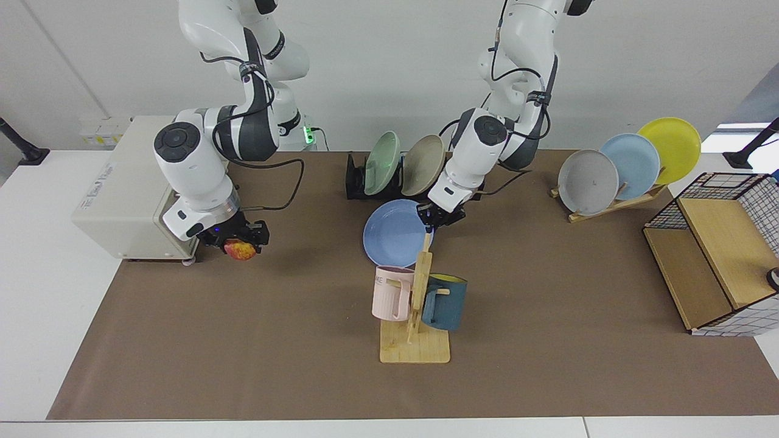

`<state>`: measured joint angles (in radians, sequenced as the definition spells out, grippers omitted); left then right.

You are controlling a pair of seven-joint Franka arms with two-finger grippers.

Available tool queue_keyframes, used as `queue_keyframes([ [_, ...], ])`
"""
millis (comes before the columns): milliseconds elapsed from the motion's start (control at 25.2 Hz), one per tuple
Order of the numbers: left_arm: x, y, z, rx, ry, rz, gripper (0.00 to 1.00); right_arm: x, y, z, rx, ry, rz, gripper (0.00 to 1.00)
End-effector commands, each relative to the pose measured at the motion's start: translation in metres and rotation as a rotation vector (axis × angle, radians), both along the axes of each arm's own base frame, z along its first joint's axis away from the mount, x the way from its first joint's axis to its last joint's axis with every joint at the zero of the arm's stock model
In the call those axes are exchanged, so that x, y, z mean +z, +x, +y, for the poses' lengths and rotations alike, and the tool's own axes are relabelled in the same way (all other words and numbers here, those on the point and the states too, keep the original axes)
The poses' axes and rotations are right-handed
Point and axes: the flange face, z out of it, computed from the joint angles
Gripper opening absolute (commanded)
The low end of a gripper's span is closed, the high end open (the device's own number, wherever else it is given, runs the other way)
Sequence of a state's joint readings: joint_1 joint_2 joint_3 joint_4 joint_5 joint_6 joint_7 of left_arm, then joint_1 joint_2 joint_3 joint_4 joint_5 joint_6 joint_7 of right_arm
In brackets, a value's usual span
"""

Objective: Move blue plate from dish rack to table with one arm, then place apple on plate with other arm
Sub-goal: 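Carry the blue plate with the left gripper to the table middle, then lower the blue plate, open the left gripper and withdraw it, then move the held apple with the right gripper over the blue plate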

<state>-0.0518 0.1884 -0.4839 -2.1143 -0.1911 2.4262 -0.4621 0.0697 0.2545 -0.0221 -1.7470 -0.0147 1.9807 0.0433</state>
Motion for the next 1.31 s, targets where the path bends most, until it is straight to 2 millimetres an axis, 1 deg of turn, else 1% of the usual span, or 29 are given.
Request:
queue_keyframes([
  [0, -0.003, -0.004, -0.001, -0.001, -0.002, -0.014, 0.92, 0.011, -0.004, 0.005, 0.0, -0.014, 0.001, 0.0],
  [40, -0.004, -0.004, -0.001, 0.0, -0.002, -0.012, 1.0, 0.011, -0.004, 0.005, 0.0, -0.014, 0.003, 0.0],
  [199, -0.004, -0.001, 0.006, 0.009, 0.003, -0.004, 1.0, 0.012, -0.005, 0.008, 0.005, -0.014, 0.003, 0.0],
  [318, -0.003, 0.005, 0.015, 0.027, 0.008, -0.004, 1.0, 0.012, -0.005, 0.008, 0.002, -0.011, 0.001, 0.0],
  [437, 0.002, 0.013, 0.029, 0.006, 0.061, -0.004, 1.0, 0.012, -0.006, 0.012, 0.005, -0.007, 0.003, 0.0],
  [517, 0.013, 0.022, 0.038, -0.023, 0.114, -0.012, 1.0, 0.013, -0.007, 0.023, 0.013, -0.005, 0.001, 0.0],
  [636, 0.031, 0.037, 0.059, -0.019, 0.161, -0.007, 1.0, 0.013, -0.009, 0.033, 0.0, -0.007, 0.0, 0.0],
  [755, 0.049, 0.046, 0.088, 0.001, 0.177, 0.008, 1.0, 0.013, -0.012, 0.051, -0.023, -0.008, 0.001, 0.0],
  [795, 0.057, 0.047, 0.093, -0.008, 0.182, 0.009, 1.0, 0.012, -0.013, 0.056, -0.032, -0.009, 0.002, 0.0],
  [874, 0.082, 0.048, 0.102, -0.037, 0.194, 0.007, 1.0, 0.011, -0.015, 0.069, -0.054, -0.01, 0.002, 0.0],
  [914, 0.094, 0.049, 0.108, -0.055, 0.198, 0.01, 1.0, 0.01, -0.017, 0.076, -0.06, -0.009, 0.003, 0.0],
  [993, 0.115, 0.056, 0.136, -0.081, 0.208, 0.031, 1.0, 0.008, -0.02, 0.092, -0.079, -0.009, 0.004, 0.0],
  [1073, 0.137, 0.06, 0.153, -0.112, 0.213, 0.048, 1.0, 0.005, -0.023, 0.109, -0.099, -0.007, 0.004, 0.0],
  [1113, 0.148, 0.062, 0.158, -0.129, 0.212, 0.05, 1.0, 0.003, -0.025, 0.119, -0.11, -0.007, 0.003, 0.0],
  [1272, 0.171, 0.066, 0.186, -0.155, 0.221, 0.066, 1.0, -0.004, -0.034, 0.158, -0.144, -0.008, -0.001, 0.0],
])
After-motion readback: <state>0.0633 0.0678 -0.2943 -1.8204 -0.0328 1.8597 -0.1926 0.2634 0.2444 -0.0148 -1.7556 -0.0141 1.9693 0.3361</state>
